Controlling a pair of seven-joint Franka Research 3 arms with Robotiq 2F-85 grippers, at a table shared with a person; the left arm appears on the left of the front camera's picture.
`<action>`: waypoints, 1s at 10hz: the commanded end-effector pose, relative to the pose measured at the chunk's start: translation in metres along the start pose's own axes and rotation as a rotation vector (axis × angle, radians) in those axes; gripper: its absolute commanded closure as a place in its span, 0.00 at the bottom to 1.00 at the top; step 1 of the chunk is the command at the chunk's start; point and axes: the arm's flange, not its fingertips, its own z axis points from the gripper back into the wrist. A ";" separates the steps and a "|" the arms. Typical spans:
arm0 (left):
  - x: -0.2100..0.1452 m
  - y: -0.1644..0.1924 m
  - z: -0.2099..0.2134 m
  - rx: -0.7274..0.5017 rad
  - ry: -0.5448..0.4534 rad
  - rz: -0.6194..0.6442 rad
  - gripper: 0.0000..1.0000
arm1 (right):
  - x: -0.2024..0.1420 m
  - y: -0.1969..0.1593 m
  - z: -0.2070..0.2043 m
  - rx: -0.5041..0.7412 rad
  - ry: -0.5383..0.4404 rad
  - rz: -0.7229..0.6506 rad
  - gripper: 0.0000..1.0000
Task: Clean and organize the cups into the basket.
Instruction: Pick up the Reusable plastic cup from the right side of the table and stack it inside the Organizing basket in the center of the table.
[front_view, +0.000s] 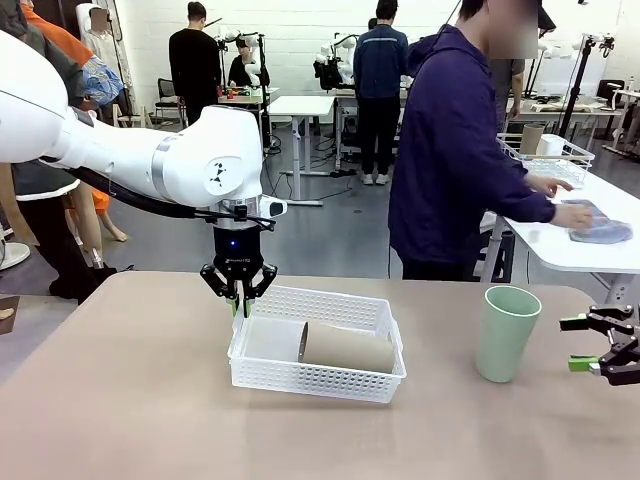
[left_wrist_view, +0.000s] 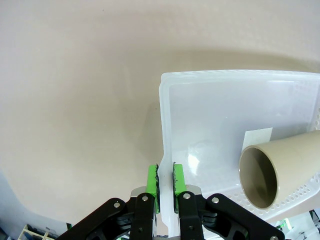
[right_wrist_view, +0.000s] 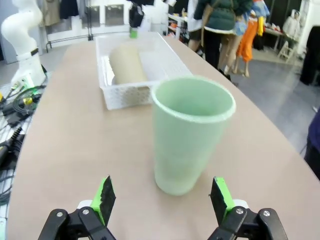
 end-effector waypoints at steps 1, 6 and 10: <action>-0.001 -0.001 0.000 -0.001 -0.004 0.011 1.00 | -0.023 -0.028 -0.011 -0.023 -0.012 -0.080 0.00; -0.001 -0.001 0.000 -0.001 -0.004 0.011 1.00 | -0.045 -0.067 -0.047 0.152 -0.150 -0.068 0.00; -0.001 -0.001 0.000 -0.001 -0.004 0.011 1.00 | -0.045 -0.078 -0.068 0.203 -0.187 -0.061 0.00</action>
